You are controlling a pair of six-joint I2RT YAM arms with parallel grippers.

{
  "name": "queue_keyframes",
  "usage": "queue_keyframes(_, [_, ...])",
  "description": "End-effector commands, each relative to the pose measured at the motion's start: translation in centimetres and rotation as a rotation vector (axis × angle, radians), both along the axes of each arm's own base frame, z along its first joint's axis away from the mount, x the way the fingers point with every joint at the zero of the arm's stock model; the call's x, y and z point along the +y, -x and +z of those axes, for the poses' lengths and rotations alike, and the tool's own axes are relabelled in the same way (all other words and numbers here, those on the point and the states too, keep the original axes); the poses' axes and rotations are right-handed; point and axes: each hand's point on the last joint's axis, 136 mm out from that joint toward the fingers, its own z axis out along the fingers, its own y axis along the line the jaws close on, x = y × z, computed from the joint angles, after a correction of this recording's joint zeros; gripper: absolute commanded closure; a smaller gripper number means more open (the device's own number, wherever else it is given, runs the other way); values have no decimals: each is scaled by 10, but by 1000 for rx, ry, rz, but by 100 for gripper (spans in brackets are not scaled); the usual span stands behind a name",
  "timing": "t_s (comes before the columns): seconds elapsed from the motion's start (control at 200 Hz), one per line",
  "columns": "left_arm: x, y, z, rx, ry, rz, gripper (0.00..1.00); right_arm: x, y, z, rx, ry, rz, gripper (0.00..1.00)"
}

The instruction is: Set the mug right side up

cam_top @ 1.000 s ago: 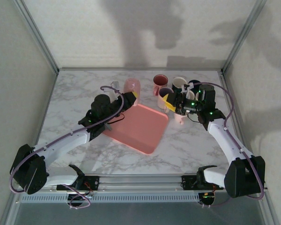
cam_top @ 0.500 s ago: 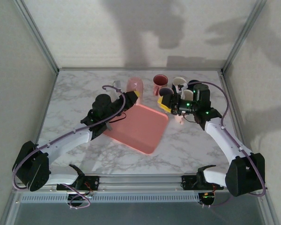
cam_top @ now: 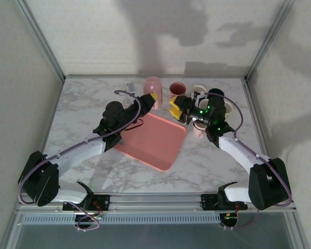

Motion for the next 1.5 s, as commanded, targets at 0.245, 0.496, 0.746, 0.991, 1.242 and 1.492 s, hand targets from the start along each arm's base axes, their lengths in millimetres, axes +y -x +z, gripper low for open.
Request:
queue_keyframes(0.245, [8, 17, 125, -294, 266, 20, 100, -6, -18, 43, -47, -190, -125, 45])
queue_keyframes(0.496, [10, 18, 140, -321, 313, 32, 100, 1, -22, 70, -89, -287, -135, 46])
queue_keyframes(0.746, [5, 16, 149, -342, 355, 19, 100, 6, -19, 81, -110, -341, -140, 47])
queue_keyframes(0.991, [3, 13, 154, -360, 359, 26, 100, 6, -10, 97, -146, -385, -128, 50])
queue_keyframes(1.242, [1, 13, 160, -384, 372, 20, 100, 3, -12, 102, -130, -445, -132, 50])
queue_keyframes(1.492, [-1, 14, 163, -390, 383, 7, 100, 3, -17, 100, -119, -478, -139, 52])
